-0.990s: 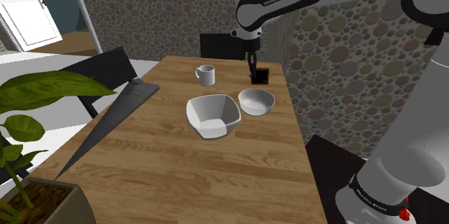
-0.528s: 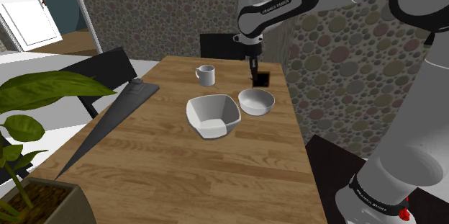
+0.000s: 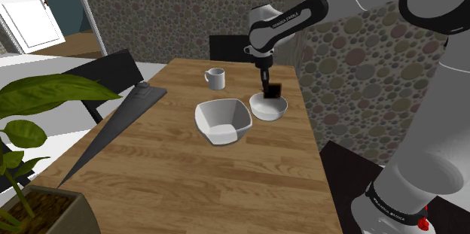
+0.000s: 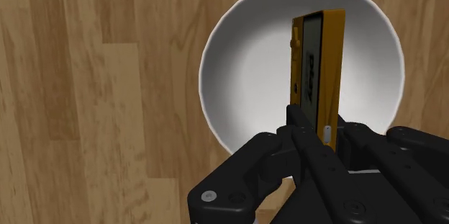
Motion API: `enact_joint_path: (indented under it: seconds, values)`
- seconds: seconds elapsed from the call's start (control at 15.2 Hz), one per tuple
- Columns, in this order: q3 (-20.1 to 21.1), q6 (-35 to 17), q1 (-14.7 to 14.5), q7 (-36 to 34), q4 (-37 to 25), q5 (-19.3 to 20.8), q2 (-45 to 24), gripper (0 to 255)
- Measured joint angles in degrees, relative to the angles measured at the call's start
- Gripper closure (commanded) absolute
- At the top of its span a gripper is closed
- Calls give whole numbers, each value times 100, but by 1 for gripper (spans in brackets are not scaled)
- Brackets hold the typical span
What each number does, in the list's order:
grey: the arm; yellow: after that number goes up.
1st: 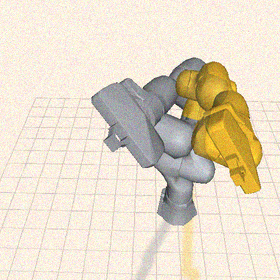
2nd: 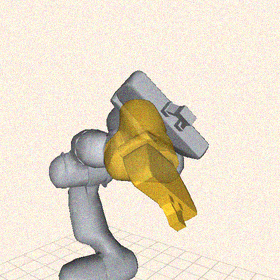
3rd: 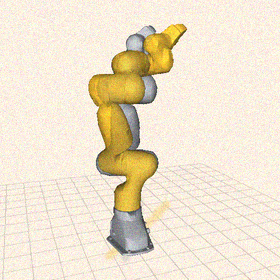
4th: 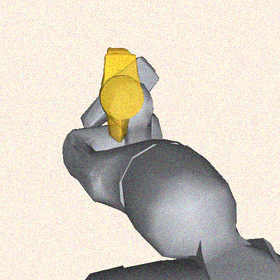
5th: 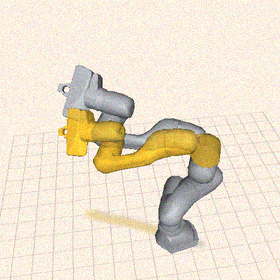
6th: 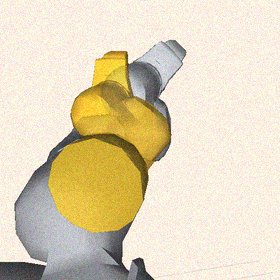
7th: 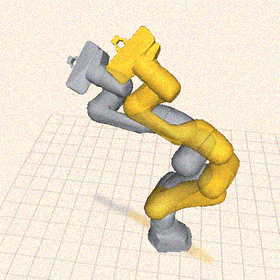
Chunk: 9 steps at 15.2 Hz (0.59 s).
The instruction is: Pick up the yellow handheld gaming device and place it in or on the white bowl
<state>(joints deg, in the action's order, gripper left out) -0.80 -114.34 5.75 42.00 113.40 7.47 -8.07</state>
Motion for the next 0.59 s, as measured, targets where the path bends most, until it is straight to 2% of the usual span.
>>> enact_joint_path:
  seconds: [0.2,0.59]
  values:
    - [2,-181,-3,-30,72,9,-111,255]
    - [2,-222,-3,-36,104,11,-118,255]
